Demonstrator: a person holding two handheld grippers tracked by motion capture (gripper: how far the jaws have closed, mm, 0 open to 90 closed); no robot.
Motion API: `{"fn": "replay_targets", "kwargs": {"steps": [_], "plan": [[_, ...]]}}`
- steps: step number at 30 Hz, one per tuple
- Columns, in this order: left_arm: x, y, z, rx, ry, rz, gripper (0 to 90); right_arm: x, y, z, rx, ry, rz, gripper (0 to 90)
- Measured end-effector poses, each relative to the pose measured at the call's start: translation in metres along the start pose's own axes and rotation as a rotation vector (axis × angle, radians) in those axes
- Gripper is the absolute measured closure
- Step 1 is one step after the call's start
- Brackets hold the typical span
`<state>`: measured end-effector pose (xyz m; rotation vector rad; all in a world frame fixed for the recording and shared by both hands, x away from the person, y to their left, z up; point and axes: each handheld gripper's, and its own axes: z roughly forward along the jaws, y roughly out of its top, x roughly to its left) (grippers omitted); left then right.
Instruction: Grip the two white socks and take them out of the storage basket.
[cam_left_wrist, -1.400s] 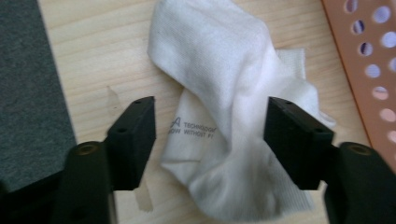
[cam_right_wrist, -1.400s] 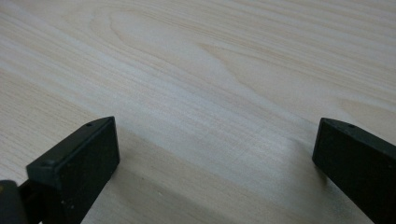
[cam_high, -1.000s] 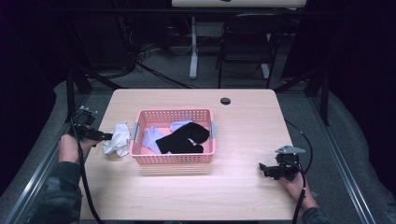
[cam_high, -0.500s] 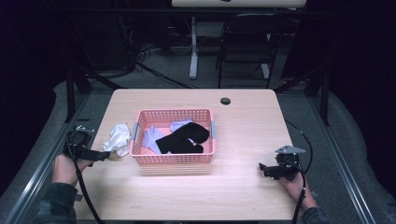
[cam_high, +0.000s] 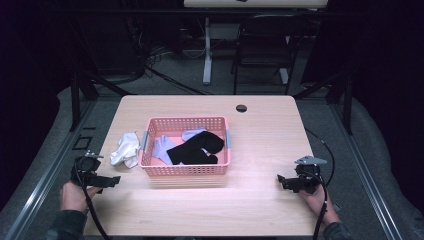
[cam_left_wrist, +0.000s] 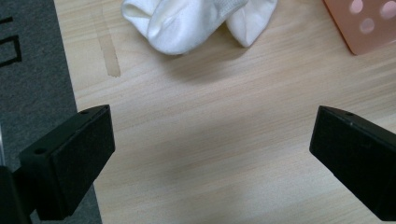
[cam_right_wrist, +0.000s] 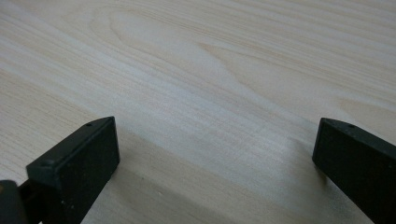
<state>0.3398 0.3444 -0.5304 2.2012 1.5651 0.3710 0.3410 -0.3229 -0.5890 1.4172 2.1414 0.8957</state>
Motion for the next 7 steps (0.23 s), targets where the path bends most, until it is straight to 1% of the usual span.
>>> {"fn": "replay_targets", "kwargs": {"steps": [7], "plan": [[-0.0001,0.0019,-0.001,-0.008,0.003,-0.002,0.0,-0.0001,0.0002,-0.0001,0.001,-0.001,-0.001,0.0]]}}
